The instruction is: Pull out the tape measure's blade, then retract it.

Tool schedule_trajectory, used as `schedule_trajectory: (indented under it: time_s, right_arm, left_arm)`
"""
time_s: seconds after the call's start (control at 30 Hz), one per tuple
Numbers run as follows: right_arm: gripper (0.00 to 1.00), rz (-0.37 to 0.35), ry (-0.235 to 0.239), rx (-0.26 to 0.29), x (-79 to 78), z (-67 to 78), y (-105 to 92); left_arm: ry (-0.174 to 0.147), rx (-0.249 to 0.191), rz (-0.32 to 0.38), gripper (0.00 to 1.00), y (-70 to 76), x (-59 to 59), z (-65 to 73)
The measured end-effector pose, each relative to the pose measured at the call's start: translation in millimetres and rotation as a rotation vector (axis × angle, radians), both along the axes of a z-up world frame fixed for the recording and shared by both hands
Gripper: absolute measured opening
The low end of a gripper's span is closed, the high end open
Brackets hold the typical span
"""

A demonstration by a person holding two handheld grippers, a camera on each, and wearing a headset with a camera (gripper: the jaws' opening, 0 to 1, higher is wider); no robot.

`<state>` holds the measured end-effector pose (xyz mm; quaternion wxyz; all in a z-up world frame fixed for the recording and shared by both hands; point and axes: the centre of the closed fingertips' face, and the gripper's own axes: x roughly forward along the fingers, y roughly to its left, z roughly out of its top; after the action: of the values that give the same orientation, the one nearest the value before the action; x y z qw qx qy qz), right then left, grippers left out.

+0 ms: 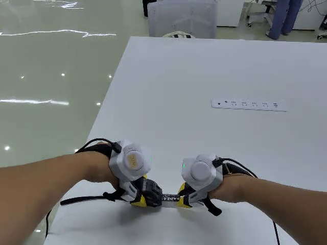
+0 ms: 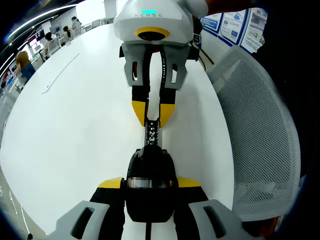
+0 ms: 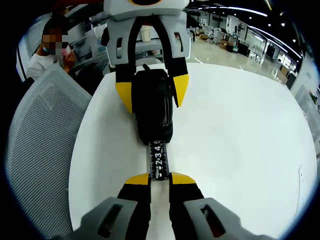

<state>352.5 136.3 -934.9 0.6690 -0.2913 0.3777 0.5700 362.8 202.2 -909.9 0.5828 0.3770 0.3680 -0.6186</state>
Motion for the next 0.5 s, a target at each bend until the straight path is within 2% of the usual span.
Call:
schedule_trajectory:
  time_s: [0.5]
  right_arm:
    - [0.12, -0.005, 0.0, -0.016, -0.8, 1.4, -10.4]
  left_arm:
    - [-0.011, -0.003, 0.001, 0.34, 0.3, -0.1, 0.4]
